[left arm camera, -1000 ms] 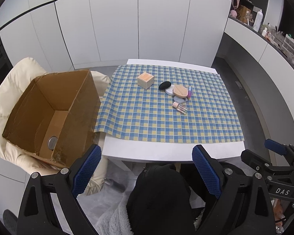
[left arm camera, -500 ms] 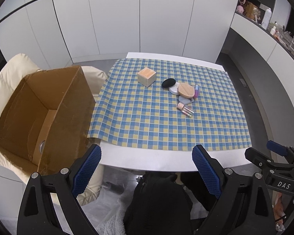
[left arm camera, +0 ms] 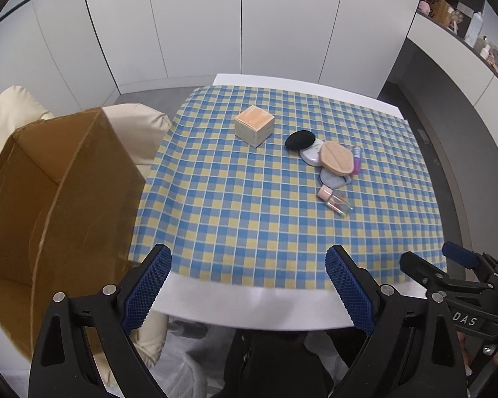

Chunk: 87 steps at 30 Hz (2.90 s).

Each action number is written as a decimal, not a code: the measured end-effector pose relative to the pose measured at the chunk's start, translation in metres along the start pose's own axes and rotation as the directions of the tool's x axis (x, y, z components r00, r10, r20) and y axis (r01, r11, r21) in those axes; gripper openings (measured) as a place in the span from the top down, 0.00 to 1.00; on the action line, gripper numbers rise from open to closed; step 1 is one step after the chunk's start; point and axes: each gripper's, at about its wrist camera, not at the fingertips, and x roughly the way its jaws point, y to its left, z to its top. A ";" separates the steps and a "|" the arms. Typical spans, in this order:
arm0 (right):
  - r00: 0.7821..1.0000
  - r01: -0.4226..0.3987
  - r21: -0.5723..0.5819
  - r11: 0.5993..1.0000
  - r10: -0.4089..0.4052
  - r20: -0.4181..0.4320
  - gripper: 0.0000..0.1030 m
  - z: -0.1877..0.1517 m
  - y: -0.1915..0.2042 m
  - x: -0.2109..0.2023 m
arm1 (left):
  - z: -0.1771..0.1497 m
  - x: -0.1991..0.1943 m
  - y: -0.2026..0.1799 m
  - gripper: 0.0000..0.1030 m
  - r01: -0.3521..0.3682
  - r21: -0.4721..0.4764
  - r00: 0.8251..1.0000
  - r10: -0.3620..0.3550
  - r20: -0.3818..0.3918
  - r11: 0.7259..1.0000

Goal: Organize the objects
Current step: 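Move both open tools from the box toward the items on the checked table, then grasp the pink-capped glass bottle with the right tool while the left tool approaches the beige puff, then close the left tool on the beige powder puff while the right tool holds the bottle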

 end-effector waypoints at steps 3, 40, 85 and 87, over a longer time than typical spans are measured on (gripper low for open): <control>1.000 -0.009 -0.008 1.000 0.009 -0.015 0.01 0.010 0.006 0.021 | 0.011 0.019 0.001 0.08 -0.003 -0.004 1.000 0.003 -0.016 1.000; 0.978 0.131 0.152 0.980 -0.153 0.143 0.36 0.057 -0.049 0.127 | 0.038 0.106 -0.035 0.08 0.018 0.006 0.996 -0.017 -0.088 1.000; 0.990 0.046 0.240 0.970 -0.077 0.121 0.36 0.066 -0.122 0.129 | 0.099 0.223 -0.133 0.39 0.095 0.066 0.995 -0.092 -0.043 0.993; 0.990 0.048 0.237 0.970 -0.079 0.120 0.36 0.067 -0.122 0.129 | 0.101 0.217 -0.127 0.33 0.100 0.056 0.995 -0.099 -0.019 0.993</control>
